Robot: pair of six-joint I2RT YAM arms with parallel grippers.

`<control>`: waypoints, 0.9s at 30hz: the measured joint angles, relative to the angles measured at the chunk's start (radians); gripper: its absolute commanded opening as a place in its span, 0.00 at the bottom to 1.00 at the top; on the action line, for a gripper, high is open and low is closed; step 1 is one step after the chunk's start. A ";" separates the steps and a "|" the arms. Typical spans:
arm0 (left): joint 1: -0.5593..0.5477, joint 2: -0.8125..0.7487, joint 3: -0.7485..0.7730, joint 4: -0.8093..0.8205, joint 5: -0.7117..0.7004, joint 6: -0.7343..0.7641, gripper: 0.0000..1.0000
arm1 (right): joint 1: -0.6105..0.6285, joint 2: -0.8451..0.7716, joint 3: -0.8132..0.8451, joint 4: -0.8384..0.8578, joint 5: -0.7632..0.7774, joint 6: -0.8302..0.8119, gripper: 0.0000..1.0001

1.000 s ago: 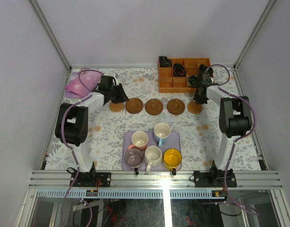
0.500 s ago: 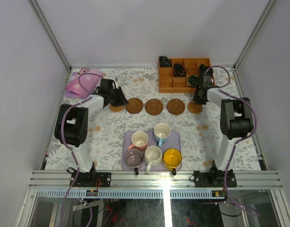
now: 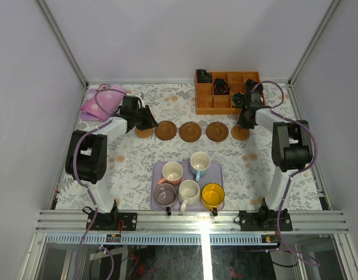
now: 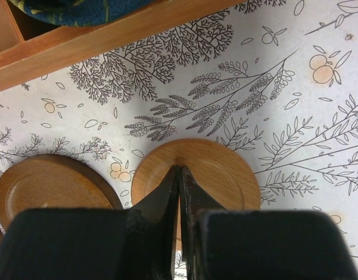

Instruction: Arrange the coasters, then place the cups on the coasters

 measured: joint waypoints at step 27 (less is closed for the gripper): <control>0.000 -0.110 -0.002 -0.008 -0.025 0.015 0.41 | 0.006 -0.196 -0.005 -0.097 0.003 -0.063 0.38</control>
